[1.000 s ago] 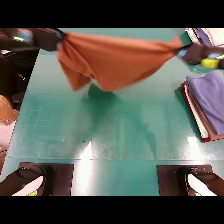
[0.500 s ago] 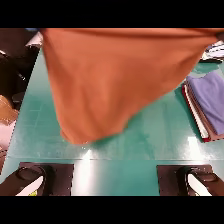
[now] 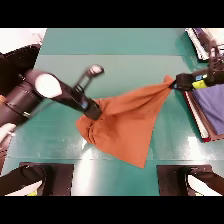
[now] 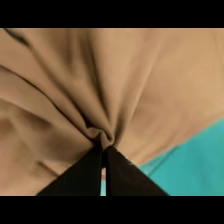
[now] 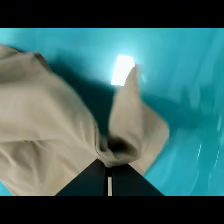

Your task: Fold the shirts.

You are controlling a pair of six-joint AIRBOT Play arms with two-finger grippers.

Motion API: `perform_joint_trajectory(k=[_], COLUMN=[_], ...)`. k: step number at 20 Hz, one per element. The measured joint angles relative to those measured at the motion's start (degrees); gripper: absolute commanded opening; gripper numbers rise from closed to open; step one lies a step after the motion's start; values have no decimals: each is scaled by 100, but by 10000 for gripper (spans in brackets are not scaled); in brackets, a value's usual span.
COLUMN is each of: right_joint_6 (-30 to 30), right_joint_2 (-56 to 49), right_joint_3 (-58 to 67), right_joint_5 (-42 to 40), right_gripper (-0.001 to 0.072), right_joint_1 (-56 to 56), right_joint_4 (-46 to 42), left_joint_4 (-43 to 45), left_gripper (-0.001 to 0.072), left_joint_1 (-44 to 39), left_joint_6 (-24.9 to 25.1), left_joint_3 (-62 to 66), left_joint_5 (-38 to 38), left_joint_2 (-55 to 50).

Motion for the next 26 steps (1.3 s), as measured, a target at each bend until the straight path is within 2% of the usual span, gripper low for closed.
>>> perform_joint_trajectory(k=[1, 2, 3, 4, 9, 14, 18, 19, 20, 21, 26], right_joint_6=[0, 2, 4, 4, 7, 7, 7, 7, 7, 7, 11], right_joint_2=[-31, -42, -48, -52, -52, -52, -55, -55, -55, -55, -55], right_joint_3=[-116, -195, -254, -297, -385, -400, -402, -402, -402, -402, -402], right_joint_5=[-17, -31, -48, -61, -122, -140, -168, -175, -205, -225, -280], right_gripper=[14, 14, 14, 14, 14, 14, 14, 15, 15, 15, 14], right_joint_1=[-35, -76, -118, -146, -216, -227, -227, -227, -227, -227, -227], right_joint_4=[-24, -55, -61, -66, -90, -96, -96, -96, -96, -96, -96], left_joint_4=[-92, -181, -245, -299, -345, -214, -229, -326, -457, -595, -1152], left_gripper=[30, 97, 310, 381, 382, 381, 383, 402, 521, 572, 572], left_joint_1=[-92, -153, -199, -232, -72, 1213, 2236, 2363, 2455, 2516, 2638], left_joint_6=[0, 0, 0, -2, 4, 24, 33, 70, 153, 232, 466], left_joint_3=[-203, -337, -442, -505, -269, 356, 490, 505, 518, 525, 542], left_joint_5=[109, 216, 326, 426, 730, 953, 1032, 994, 944, 883, 723], left_joint_2=[-33, -55, -74, -85, -109, -155, -654, -846, -1073, -1294, -2227])
